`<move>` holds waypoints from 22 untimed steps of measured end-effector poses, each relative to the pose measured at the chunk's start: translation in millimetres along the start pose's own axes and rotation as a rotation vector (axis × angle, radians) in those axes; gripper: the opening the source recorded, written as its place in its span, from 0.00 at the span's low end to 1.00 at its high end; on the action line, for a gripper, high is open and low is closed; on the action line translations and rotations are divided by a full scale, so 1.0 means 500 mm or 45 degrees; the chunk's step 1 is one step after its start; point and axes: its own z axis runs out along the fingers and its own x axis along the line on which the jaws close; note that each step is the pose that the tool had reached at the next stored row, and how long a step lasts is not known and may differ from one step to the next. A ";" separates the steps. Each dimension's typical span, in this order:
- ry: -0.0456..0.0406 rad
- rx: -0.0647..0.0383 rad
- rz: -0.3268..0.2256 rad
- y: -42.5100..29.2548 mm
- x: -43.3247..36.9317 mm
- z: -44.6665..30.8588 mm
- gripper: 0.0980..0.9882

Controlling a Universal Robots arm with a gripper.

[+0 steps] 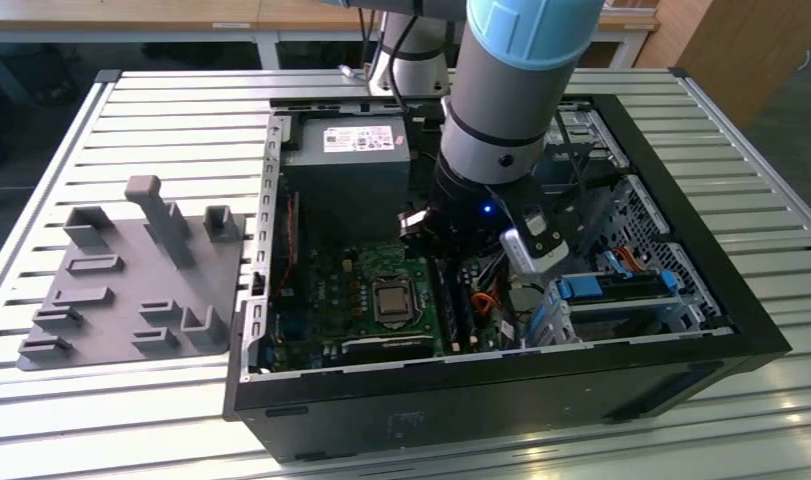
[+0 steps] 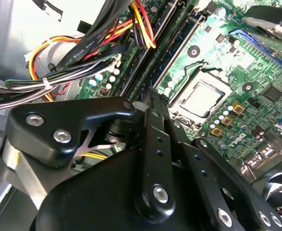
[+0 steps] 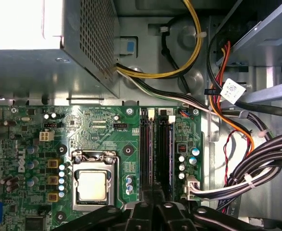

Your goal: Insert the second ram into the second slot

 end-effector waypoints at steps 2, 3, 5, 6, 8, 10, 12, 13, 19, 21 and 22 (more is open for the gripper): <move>0.000 0.000 0.000 0.000 0.000 0.000 0.01; 0.000 0.000 0.000 0.000 0.000 0.000 0.01; 0.000 0.000 0.000 0.000 0.000 0.002 0.01; 0.000 0.000 0.000 0.000 0.000 0.003 0.01; 0.000 0.000 0.000 0.000 0.000 0.007 0.01; 0.000 0.000 0.000 -0.001 0.000 0.010 0.01; 0.000 0.000 0.000 -0.001 0.000 0.013 0.01; 0.000 0.000 0.000 -0.001 -0.001 0.015 0.01; 0.000 0.000 0.000 -0.001 -0.001 0.028 0.01; 0.000 0.000 0.000 -0.001 -0.001 0.031 0.01; 0.000 0.001 0.000 -0.002 -0.001 0.033 0.01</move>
